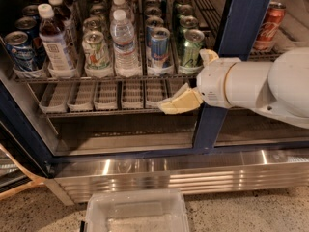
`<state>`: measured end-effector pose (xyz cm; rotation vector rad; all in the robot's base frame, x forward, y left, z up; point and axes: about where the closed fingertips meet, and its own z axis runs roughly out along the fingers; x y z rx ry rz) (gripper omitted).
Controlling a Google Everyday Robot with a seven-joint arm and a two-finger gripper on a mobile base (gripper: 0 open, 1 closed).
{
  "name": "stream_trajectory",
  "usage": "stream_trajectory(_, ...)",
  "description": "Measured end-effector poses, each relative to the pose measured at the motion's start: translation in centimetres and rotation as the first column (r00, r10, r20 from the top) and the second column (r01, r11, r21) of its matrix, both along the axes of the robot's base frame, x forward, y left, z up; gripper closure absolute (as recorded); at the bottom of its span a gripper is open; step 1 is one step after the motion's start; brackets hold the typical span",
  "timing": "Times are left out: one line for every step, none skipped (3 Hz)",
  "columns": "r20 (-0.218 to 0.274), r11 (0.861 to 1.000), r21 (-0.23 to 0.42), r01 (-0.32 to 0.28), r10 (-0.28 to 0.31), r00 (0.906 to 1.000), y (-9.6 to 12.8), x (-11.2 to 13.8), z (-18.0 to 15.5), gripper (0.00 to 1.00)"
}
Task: Pick green can from top shelf of fridge
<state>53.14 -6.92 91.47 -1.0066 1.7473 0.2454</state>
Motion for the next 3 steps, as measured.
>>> stream_trajectory(0.0,1.0,-0.001,0.0,0.0,1.0,0.01,0.02,0.02,0.0)
stream_trajectory(0.0,1.0,-0.001,0.0,0.0,1.0,0.01,0.02,0.02,0.16)
stream_trajectory(0.0,1.0,-0.001,0.0,0.0,1.0,0.01,0.02,0.02,0.37)
